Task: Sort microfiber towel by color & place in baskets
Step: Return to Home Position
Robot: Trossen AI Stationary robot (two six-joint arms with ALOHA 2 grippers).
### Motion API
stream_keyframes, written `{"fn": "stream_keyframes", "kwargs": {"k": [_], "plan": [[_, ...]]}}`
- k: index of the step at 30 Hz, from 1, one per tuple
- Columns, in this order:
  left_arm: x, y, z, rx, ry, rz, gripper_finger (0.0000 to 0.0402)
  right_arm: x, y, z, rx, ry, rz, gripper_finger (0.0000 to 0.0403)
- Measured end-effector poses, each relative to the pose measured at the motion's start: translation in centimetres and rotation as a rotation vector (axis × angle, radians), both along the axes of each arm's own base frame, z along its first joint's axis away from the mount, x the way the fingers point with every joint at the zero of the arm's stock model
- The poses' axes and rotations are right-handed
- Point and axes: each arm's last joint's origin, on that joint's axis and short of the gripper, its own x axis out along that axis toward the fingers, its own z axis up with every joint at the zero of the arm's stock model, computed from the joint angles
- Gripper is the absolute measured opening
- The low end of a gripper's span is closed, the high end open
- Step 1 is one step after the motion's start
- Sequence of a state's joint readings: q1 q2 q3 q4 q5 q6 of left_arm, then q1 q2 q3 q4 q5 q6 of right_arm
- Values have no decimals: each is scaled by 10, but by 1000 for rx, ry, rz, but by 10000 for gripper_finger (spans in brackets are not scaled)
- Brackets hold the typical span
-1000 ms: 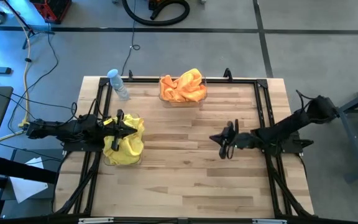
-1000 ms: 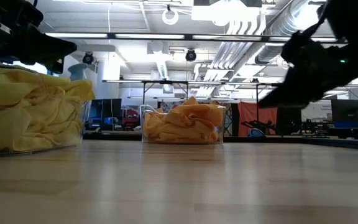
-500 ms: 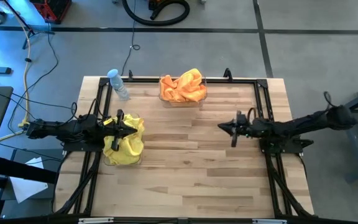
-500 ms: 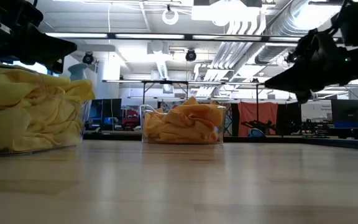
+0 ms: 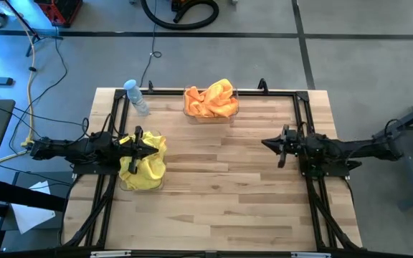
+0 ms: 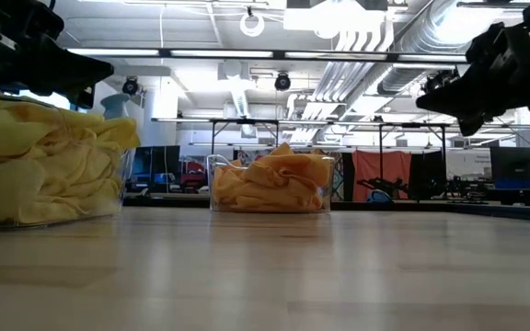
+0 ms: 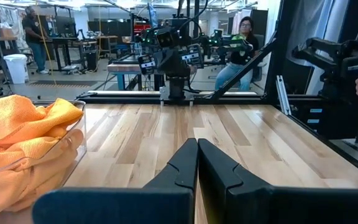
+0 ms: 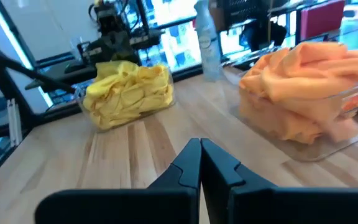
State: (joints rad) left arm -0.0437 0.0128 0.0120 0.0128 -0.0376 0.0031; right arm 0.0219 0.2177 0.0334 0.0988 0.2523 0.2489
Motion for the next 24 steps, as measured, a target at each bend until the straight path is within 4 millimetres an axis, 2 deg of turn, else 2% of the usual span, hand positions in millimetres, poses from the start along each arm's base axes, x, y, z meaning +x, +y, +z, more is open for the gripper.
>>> {"fn": "stream_keyframes", "kwargs": {"k": [7, 24], "plan": [[0, 0, 0, 0, 0, 0, 0, -15, -1, 7, -41, -92, -16, 0], [0, 0, 0, 0, 0, 0, 0, -14, 0, 6, -217, -35, 25, 0]]}}
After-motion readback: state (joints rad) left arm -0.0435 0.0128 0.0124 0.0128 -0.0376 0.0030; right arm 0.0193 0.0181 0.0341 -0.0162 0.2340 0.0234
